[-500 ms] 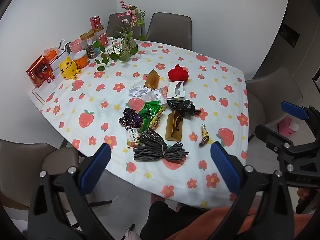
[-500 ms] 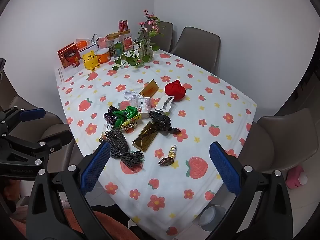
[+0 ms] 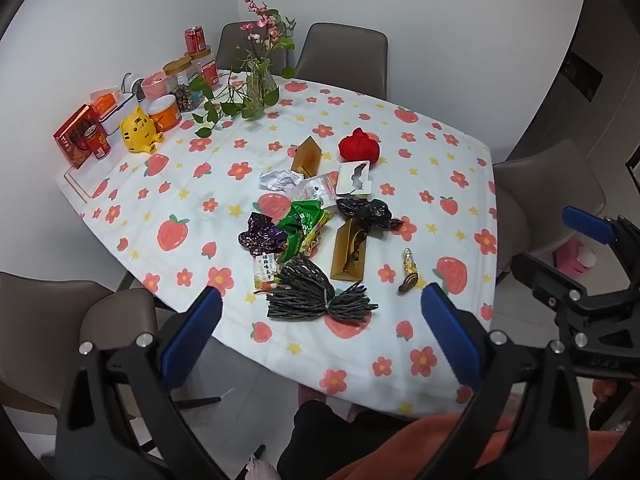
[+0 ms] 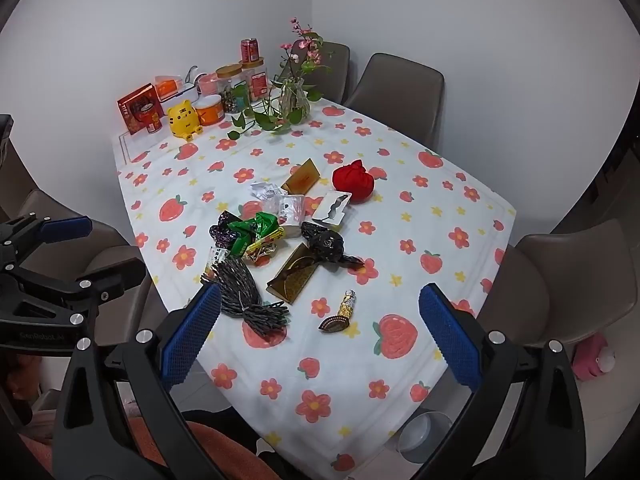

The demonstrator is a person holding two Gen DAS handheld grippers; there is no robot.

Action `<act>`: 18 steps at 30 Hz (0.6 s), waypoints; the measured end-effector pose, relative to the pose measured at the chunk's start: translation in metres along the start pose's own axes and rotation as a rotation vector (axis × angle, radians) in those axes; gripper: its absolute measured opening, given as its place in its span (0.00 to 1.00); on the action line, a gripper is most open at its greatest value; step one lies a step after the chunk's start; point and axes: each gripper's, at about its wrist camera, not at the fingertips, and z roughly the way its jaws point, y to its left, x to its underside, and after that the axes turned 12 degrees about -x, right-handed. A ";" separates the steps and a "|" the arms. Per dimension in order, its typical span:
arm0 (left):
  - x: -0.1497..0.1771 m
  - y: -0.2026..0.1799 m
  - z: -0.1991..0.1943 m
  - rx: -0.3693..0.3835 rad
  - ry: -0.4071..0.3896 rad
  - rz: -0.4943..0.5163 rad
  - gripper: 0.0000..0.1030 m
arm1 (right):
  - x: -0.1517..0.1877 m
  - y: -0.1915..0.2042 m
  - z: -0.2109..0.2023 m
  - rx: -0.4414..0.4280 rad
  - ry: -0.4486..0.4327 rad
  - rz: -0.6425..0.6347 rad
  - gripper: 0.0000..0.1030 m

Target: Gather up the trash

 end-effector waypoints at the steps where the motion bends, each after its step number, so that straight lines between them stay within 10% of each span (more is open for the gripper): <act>1: 0.000 0.000 0.000 0.000 -0.001 0.001 0.96 | 0.000 0.000 0.000 0.000 0.000 0.001 0.93; 18: -0.001 0.001 -0.003 -0.007 0.002 -0.003 0.96 | 0.000 -0.001 0.000 0.000 0.002 0.000 0.93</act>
